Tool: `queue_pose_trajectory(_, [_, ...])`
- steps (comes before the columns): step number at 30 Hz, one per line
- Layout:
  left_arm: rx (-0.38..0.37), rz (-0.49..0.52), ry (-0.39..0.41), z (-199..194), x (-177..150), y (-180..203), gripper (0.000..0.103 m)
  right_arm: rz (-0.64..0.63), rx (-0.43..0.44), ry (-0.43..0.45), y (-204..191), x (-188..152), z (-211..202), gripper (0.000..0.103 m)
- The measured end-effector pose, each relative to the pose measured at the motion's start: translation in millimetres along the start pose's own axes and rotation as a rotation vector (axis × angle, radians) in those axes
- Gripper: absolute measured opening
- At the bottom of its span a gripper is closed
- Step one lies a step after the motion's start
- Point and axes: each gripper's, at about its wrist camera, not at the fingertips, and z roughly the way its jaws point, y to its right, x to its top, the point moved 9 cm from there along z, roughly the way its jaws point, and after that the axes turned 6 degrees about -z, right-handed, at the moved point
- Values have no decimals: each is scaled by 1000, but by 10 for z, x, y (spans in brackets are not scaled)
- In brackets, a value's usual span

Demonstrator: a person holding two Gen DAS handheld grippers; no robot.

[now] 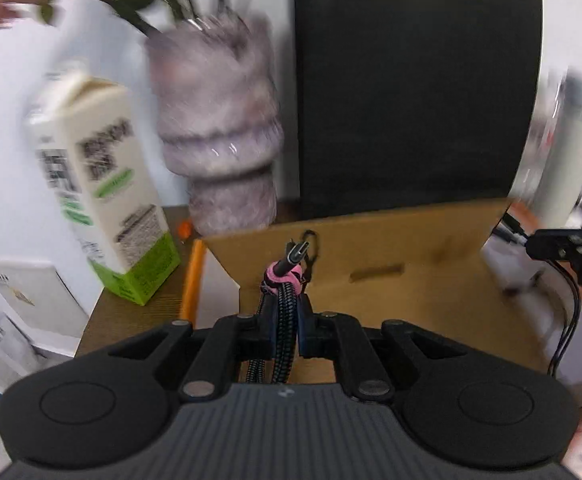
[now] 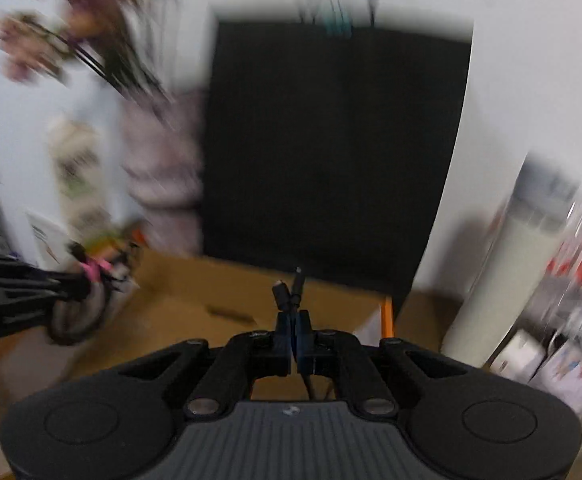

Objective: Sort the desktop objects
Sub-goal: 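Open left tool to drop the braided cable while right tool drops the USB cable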

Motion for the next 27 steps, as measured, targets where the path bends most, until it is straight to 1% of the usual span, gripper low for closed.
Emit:
queue_pose_trajectory(1, [4, -11, -13, 92, -12, 11, 10, 16, 10, -38, 17, -50, 183, 1])
queue_pose_trajectory(3, [-10, -20, -28, 213, -2, 53, 12, 19, 18, -78, 15, -121, 465, 1])
queue_pose_trajectory(5, [-50, -59, -91, 314, -13, 80, 15, 27, 5, -93, 29, -154, 661, 2])
queue_pose_trajectory(6, [-78, -78, -120, 337, -18, 85, 17, 47, -6, -111, 59, -170, 751, 7])
queue_pose_trajectory(7, [-92, -95, -131, 324, -17, 76, 19, 73, -12, -132, 95, -185, 815, 10])
queue_pose_trajectory(8, [-99, -103, -129, 282, -9, 64, 24, 99, -18, -148, 122, -188, 850, 18])
queue_pose_trajectory(9, [-101, -100, -121, 223, 5, 58, 27, 119, -25, -154, 152, -188, 837, 29])
queue_pose_trajectory(10, [-98, -90, -109, 144, 24, 48, 27, 125, -24, -147, 168, -196, 771, 33])
queue_pose_trajectory(12, [-70, -70, -85, -9, 81, 4, 29, 119, -10, -118, 191, -181, 591, 49])
queue_pose_trajectory(13, [-56, -72, -82, -77, 104, -30, 30, 115, -8, -115, 193, -167, 517, 52])
queue_pose_trajectory(14, [-47, -81, -85, -160, 121, -64, 35, 111, -9, -116, 203, -154, 448, 54])
queue_pose_trajectory(15, [-40, -91, -91, -239, 130, -99, 44, 108, -17, -116, 208, -135, 347, 55])
queue_pose_trajectory(16, [-30, -103, -98, -316, 138, -144, 47, 104, -28, -111, 213, -123, 239, 57])
queue_pose_trajectory(17, [-26, -108, -98, -390, 140, -178, 47, 97, -34, -108, 211, -123, 141, 62])
queue_pose_trajectory(19, [-18, -107, -92, -557, 142, -212, 49, 76, -43, -100, 182, -137, -40, 64])
queue_pose_trajectory(20, [-10, -110, -89, -643, 115, -230, 58, 64, -47, -94, 189, -125, -141, 66])
queue_pose_trajectory(21, [7, -122, -87, -747, 57, -270, 80, 54, -50, -89, 166, -153, -266, 69])
queue_pose_trajectory(23, [56, -177, -51, -951, -100, -374, 100, 50, -47, -73, 152, -214, -537, 71])
queue_pose_trajectory(24, [68, -191, -21, -1060, -197, -412, 100, 54, -45, -63, 123, -257, -671, 71])
queue_pose_trajectory(27, [108, -159, 28, -1342, -570, -450, 103, 82, -20, -14, 11, -410, -1019, 73])
